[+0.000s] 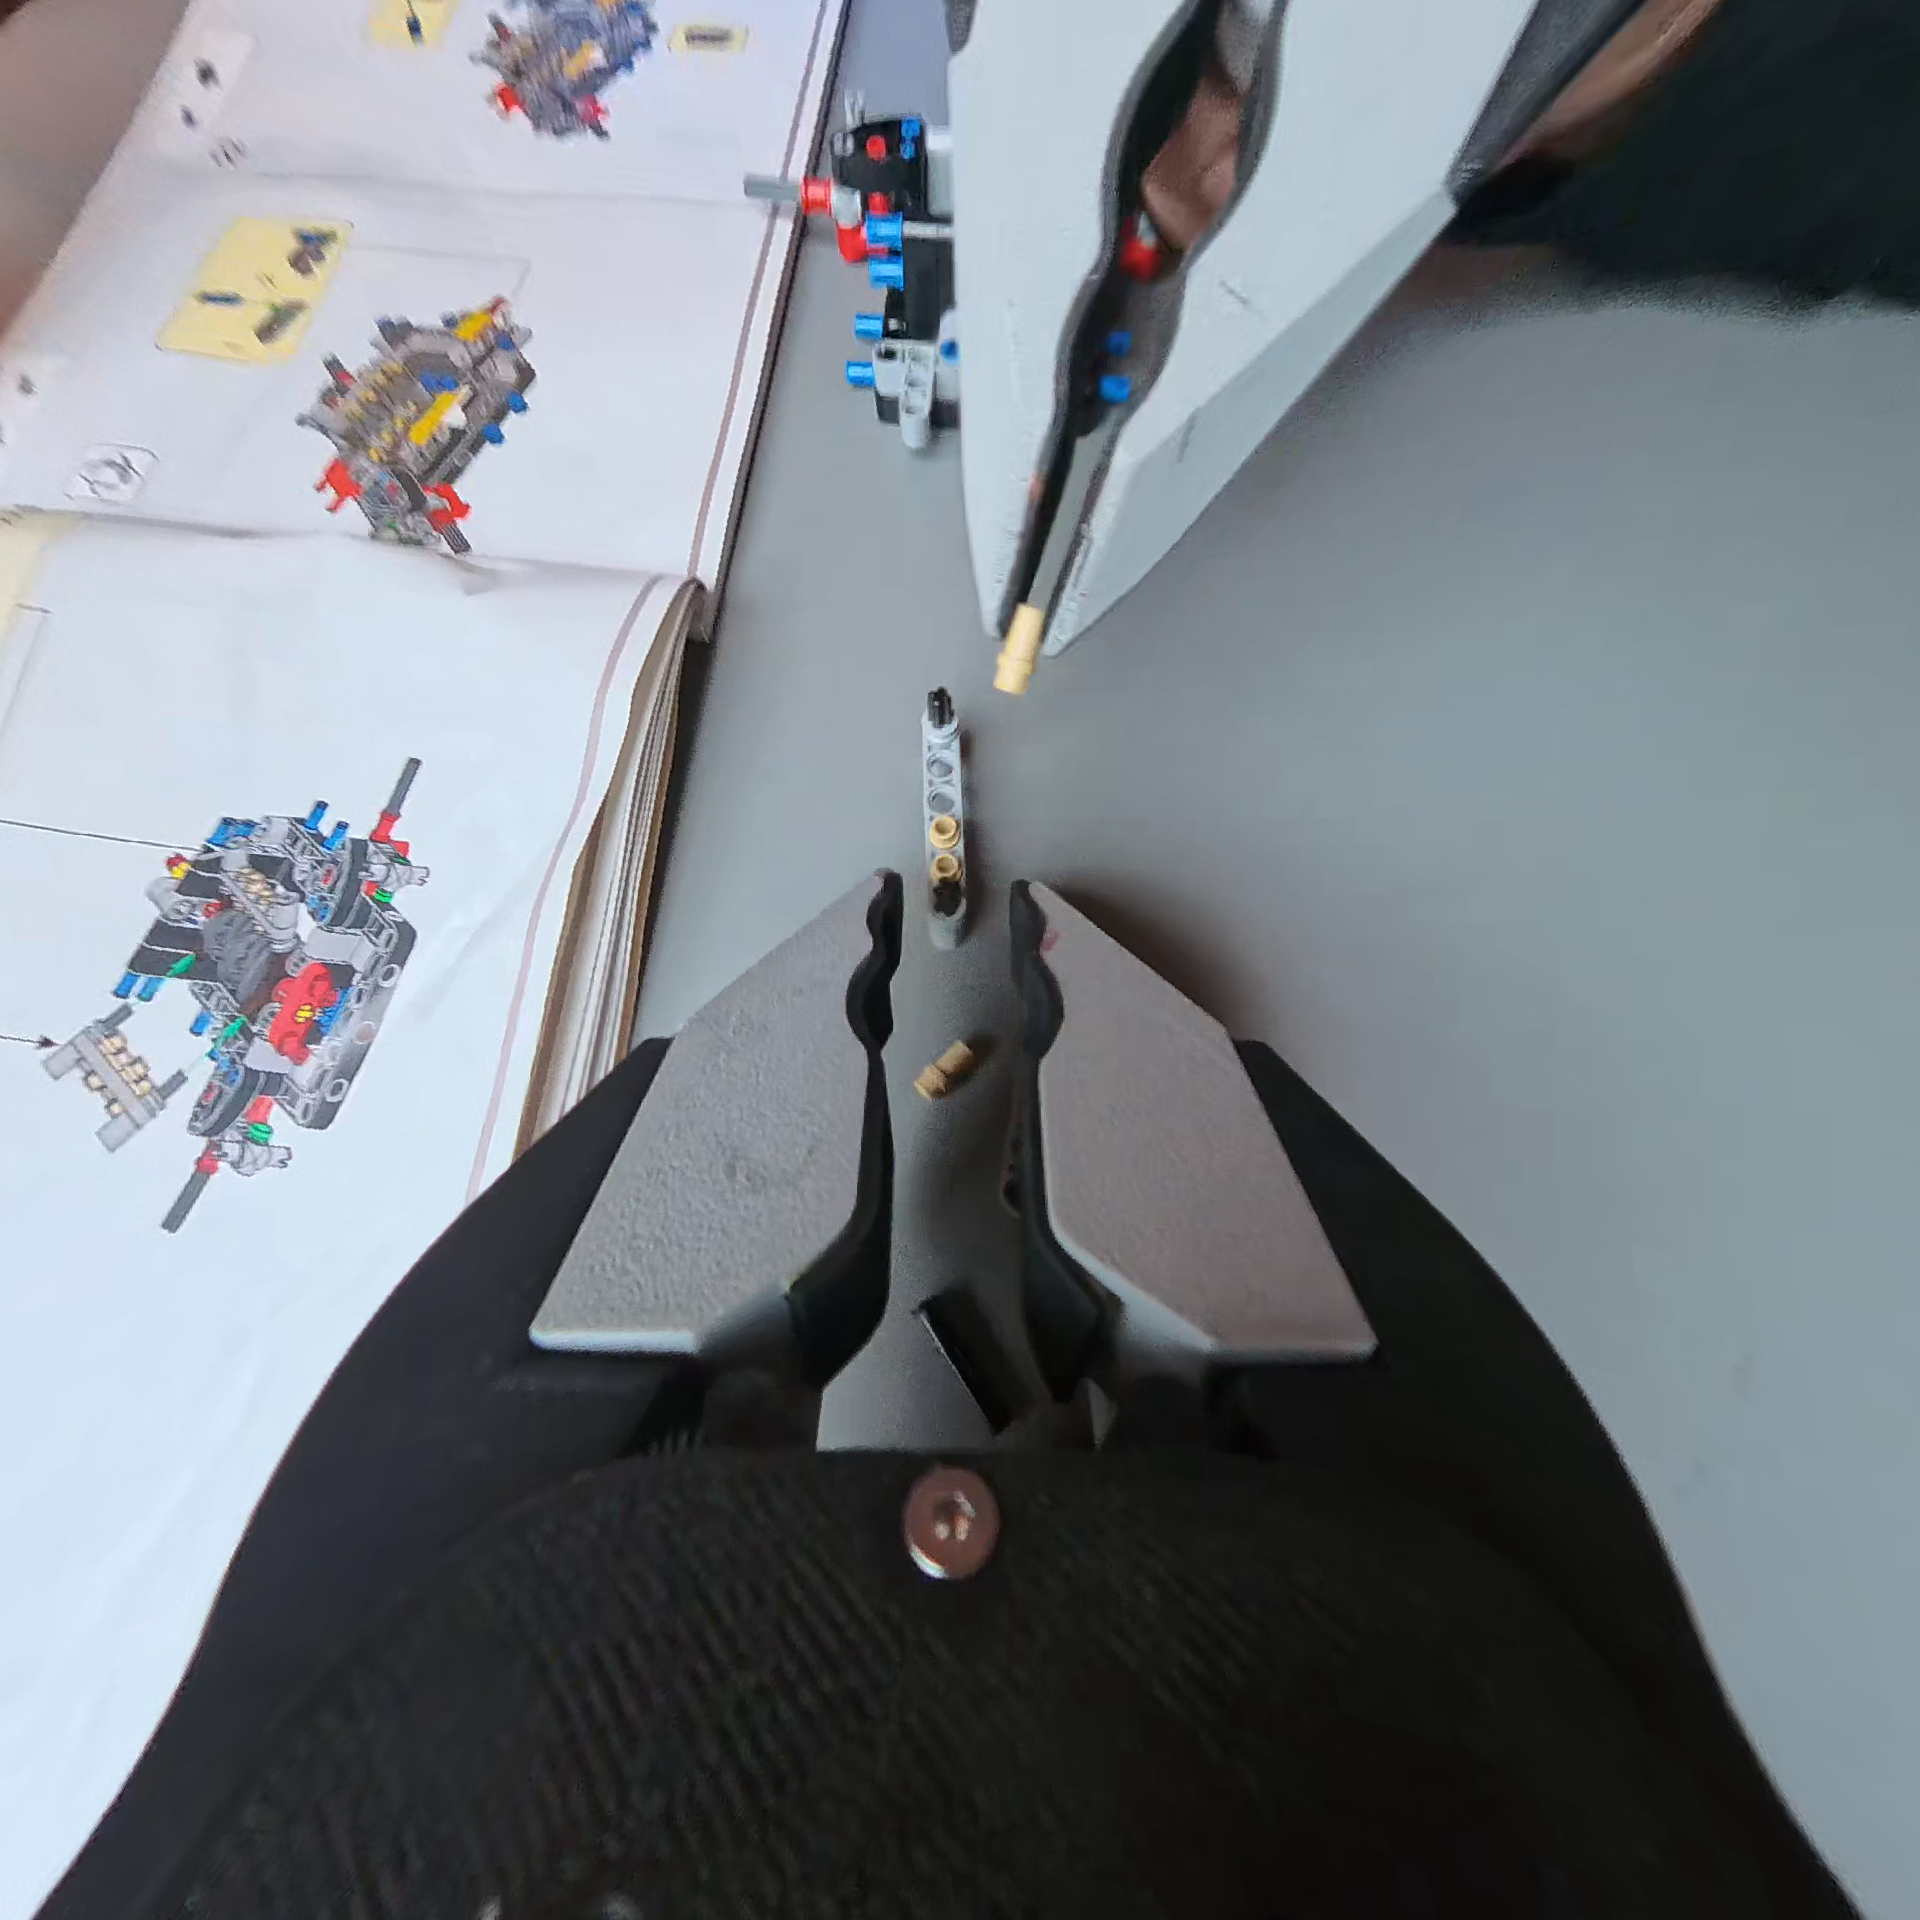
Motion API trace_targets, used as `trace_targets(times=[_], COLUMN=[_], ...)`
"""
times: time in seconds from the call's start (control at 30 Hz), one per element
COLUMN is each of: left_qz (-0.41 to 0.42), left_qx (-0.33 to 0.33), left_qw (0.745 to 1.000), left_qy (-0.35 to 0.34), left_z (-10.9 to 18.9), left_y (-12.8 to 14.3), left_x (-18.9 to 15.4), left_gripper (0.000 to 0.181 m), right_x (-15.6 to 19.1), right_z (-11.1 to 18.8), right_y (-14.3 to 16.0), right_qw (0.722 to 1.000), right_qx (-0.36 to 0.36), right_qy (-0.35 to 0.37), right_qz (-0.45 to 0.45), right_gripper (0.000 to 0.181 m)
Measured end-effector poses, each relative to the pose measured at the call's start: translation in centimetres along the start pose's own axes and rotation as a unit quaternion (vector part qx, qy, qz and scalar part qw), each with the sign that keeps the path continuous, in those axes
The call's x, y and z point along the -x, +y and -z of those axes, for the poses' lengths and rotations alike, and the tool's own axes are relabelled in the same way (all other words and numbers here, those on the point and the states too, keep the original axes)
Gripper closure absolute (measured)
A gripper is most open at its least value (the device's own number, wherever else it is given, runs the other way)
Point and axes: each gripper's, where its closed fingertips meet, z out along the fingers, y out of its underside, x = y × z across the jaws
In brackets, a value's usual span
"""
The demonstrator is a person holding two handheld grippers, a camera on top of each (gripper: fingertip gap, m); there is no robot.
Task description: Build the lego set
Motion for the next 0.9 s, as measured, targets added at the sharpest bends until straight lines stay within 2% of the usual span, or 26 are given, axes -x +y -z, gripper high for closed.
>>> trace_targets(times=[0.03, 0.3, 0.43, 0.73, 0.9], left_qz=[-0.006, -0.049, -0.065, -0.021, -0.020], left_qx=[-0.012, -0.110, -0.129, -0.161, -0.164], left_qw=[1.000, 0.992, 0.989, 0.987, 0.986], left_qy=[-0.006, -0.022, -0.033, -0.004, 0.009], left_z=[0.2, 1.7, 2.2, 3.2, 3.2], left_y=[-0.3, -3.6, -4.2, -5.1, -5.2], left_x=[0.0, -1.2, -1.3, -0.7, -1.2], left_gripper=[0.165, 0.166, 0.169, 0.171, 0.171], right_x=[0.0, 0.5, 0.7, 0.6, 0.9], right_z=[0.1, 0.7, 0.9, 1.0, 0.4], right_y=[-0.4, -1.1, -2.0, -3.0, -2.4], right_qw=[1.000, 0.997, 0.994, 0.988, 0.992], right_qx=[-0.020, -0.069, -0.103, -0.141, -0.121], right_qy=[-0.003, -0.010, -0.012, -0.022, -0.021], right_qz=[-0.009, -0.023, -0.031, -0.052, -0.040], right_gripper=[0.181, 0.181, 0.181, 0.181, 0.181])
